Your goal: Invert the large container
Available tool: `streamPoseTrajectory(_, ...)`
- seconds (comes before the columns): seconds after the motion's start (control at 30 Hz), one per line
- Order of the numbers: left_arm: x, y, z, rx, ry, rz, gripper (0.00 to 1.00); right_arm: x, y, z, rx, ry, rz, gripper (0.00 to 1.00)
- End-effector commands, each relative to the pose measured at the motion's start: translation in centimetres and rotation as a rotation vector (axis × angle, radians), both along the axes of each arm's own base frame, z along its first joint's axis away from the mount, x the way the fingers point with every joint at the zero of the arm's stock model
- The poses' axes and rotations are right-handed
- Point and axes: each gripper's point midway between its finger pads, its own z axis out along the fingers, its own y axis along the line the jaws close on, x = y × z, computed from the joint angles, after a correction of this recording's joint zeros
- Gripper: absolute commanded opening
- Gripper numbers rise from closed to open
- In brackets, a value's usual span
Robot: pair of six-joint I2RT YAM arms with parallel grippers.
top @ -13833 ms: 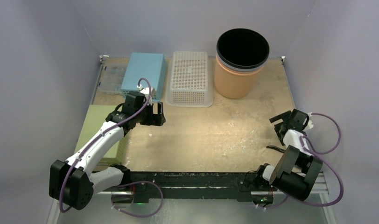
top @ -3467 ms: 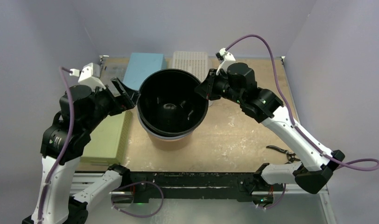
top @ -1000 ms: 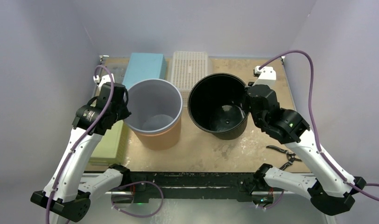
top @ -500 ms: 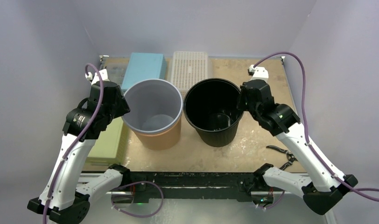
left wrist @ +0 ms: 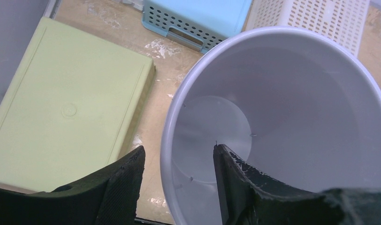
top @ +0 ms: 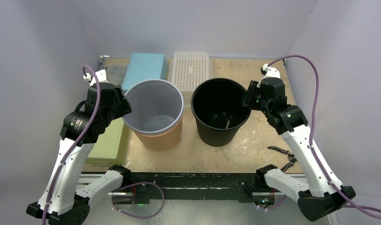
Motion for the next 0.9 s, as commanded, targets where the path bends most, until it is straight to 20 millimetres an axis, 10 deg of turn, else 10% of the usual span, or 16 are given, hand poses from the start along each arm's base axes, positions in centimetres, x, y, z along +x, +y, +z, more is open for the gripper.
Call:
streamPoseTrajectory(0.0,0.3,-0.3,1.5,-0.03,-0.07,-0.013,0.55,-1.0,-0.6,2.3,0.028,-0.062,0.027,0.42)
streamPoseTrajectory(0.47,0.4,-0.8,1.1,-0.036,-0.061,-0.042,0.56,-2.6,-1.5,-0.6,0.249,0.073,0.113,0.52)
streamPoseTrajectory(0.87,0.3,-0.6,1.2,-0.014,-0.06,-0.048,0.56,-3.0,0.4,0.9,0.585,0.059,0.246,0.39)
